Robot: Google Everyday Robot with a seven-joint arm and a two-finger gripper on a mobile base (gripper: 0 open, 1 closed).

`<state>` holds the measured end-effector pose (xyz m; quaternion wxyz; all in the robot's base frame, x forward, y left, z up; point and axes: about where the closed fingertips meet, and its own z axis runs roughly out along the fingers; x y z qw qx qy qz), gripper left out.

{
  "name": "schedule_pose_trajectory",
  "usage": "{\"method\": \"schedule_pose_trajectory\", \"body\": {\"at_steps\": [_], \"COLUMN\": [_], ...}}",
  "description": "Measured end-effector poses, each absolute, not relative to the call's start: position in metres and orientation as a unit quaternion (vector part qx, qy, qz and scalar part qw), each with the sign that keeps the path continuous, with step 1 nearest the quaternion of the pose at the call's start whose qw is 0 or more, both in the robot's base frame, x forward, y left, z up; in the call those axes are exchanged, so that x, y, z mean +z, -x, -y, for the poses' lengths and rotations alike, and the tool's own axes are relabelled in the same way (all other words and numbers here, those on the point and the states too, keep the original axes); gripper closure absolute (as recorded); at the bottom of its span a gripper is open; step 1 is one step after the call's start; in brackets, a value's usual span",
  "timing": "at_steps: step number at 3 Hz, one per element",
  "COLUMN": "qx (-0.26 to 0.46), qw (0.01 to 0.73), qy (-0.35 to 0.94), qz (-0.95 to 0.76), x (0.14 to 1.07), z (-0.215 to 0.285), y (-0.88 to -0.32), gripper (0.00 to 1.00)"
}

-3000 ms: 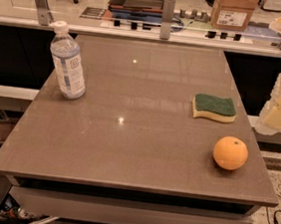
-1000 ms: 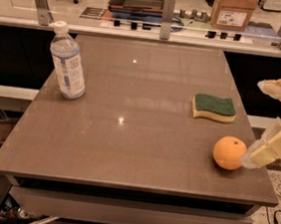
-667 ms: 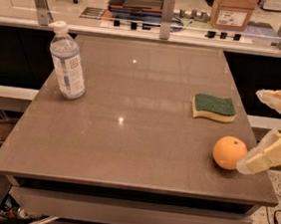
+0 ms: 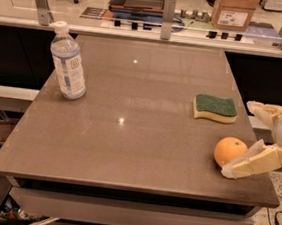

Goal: Move orange near blue plastic bottle

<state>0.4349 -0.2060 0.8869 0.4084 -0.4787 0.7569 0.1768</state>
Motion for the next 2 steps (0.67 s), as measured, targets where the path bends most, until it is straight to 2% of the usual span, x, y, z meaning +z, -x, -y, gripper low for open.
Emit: {"method": "schedule_pose_trajectory", "body": {"at_steps": [2], "qx": [0.209], "qw": [0.433], "qy": [0.434], "qz": [-0.762], "x": [0.853], "z": [0.213], "y": [-0.416], "gripper": [0.00]}}
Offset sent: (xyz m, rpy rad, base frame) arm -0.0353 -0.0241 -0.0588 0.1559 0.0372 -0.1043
